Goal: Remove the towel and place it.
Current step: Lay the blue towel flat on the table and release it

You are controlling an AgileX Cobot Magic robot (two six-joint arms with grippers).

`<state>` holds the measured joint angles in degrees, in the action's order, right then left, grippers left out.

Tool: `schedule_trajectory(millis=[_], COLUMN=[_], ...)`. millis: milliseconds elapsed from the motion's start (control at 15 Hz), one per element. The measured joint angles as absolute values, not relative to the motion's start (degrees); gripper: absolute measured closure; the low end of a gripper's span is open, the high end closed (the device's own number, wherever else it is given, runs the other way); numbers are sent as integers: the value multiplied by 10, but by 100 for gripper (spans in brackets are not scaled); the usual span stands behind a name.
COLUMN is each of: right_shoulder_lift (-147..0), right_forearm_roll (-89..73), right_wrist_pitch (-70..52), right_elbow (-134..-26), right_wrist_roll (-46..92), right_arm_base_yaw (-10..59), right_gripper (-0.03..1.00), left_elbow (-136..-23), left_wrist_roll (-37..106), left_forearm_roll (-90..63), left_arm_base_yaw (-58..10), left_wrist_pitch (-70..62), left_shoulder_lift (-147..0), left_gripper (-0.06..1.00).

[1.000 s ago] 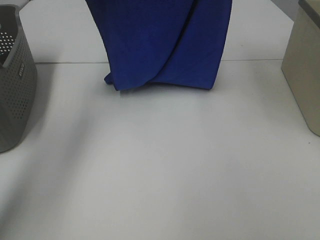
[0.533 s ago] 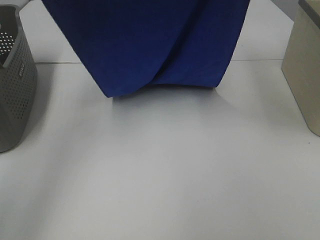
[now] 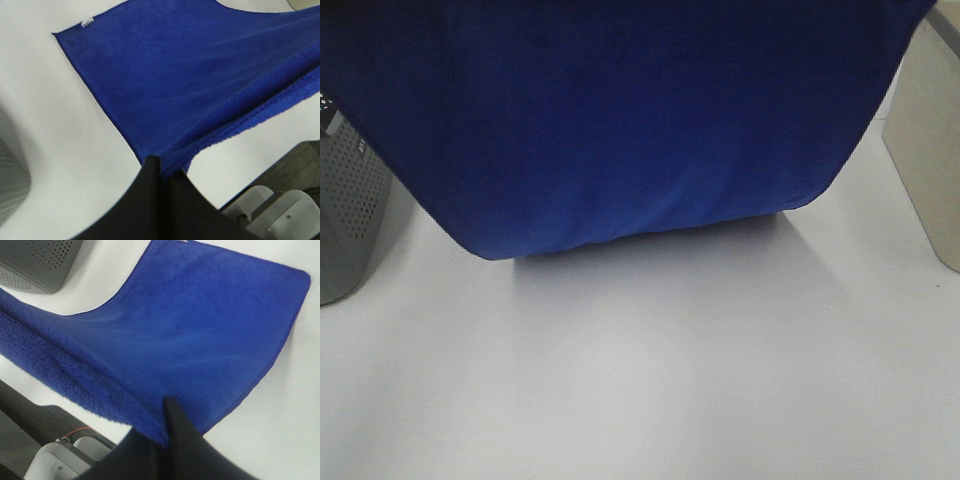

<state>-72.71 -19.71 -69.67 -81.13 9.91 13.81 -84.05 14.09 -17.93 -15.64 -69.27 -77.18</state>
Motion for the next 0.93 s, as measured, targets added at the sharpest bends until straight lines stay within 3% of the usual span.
schedule_trajectory(millis=[533,933], right_shoulder_lift=[-658,-657], right_forearm_roll=[-244,-275], right_wrist_pitch=[-694,-694], right_elbow=[-606,-449], right_wrist_roll=[67,67], right_arm_base_yaw=[139,139], right_gripper=[95,95], left_elbow=[-639,-483], left_wrist_roll=[144,144], left_forearm_roll=[-223,-226], left_arm_base_yaw=[-160,-237], left_wrist_pitch=[-689,-687], left_shoulder_lift=[-720,-718], left_gripper=[94,94])
